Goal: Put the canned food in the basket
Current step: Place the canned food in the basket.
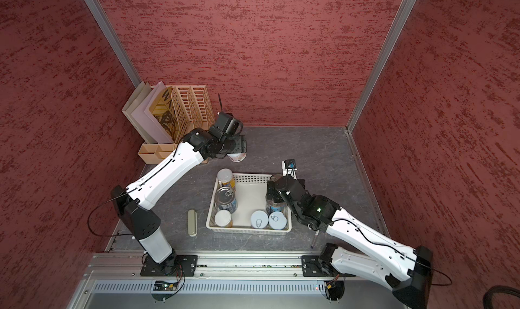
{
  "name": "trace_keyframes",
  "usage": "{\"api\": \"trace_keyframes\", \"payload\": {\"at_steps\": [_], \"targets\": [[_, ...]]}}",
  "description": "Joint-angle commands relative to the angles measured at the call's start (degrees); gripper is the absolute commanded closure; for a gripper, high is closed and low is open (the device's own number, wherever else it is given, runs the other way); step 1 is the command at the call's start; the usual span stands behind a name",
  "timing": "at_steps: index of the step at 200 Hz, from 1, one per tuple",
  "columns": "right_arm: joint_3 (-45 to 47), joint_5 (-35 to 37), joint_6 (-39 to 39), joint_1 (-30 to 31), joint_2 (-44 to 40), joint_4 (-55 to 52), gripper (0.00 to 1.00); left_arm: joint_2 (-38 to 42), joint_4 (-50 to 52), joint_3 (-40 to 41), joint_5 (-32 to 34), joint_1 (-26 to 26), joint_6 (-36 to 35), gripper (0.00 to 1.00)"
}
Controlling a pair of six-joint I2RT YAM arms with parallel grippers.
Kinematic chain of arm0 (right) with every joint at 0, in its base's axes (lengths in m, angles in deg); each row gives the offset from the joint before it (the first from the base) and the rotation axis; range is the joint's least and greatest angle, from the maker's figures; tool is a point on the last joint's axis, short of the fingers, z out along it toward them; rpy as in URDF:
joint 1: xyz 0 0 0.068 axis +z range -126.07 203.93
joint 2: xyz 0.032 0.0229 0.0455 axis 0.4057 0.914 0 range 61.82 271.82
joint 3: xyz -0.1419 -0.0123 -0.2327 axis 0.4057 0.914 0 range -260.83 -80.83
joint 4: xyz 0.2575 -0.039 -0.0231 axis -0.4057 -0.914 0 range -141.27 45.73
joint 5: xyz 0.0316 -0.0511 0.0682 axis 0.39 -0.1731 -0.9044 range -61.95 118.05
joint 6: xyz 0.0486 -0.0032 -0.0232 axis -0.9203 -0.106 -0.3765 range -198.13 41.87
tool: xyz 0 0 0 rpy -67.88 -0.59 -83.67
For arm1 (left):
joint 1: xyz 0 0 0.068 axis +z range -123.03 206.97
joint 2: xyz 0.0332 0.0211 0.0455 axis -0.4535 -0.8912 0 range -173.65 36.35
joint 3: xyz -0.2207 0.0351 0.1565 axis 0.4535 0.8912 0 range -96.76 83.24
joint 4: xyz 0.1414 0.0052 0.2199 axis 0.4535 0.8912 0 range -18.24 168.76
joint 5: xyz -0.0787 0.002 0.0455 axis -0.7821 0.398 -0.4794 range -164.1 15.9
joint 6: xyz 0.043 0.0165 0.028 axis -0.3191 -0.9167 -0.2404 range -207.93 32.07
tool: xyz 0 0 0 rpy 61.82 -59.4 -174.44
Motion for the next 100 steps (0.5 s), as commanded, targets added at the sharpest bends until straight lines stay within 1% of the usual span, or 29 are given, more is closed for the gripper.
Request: {"api": "trace_keyframes", "payload": {"at_steps": [1, 26, 54, 81, 100], "targets": [[1.67, 3.58, -3.29, -1.98, -4.09, 0.96, 0.02, 3.97, -0.26, 1.14, 3.25, -4.02, 1.93, 0.65], [3.53, 5.78, -5.61, -3.77, -8.67, 0.06, 0.02, 6.28, -0.06, 6.18, 4.65, -8.98, 6.53, 0.64], [5.49, 7.24, -7.04, -4.83, -13.18, -0.27, 0.02, 7.71, -3.26, 12.60, 2.53, -12.66, 10.19, 0.64], [6.29, 8.49, -7.37, -4.93, -16.25, -0.48, 0.02, 7.06, -6.95, 17.20, 0.13, -14.06, 12.35, 0.64], [6.77, 9.57, -8.03, -4.93, -18.16, -1.05, 0.02, 5.11, -8.80, 18.55, -1.87, -14.08, 13.38, 0.64]]}}
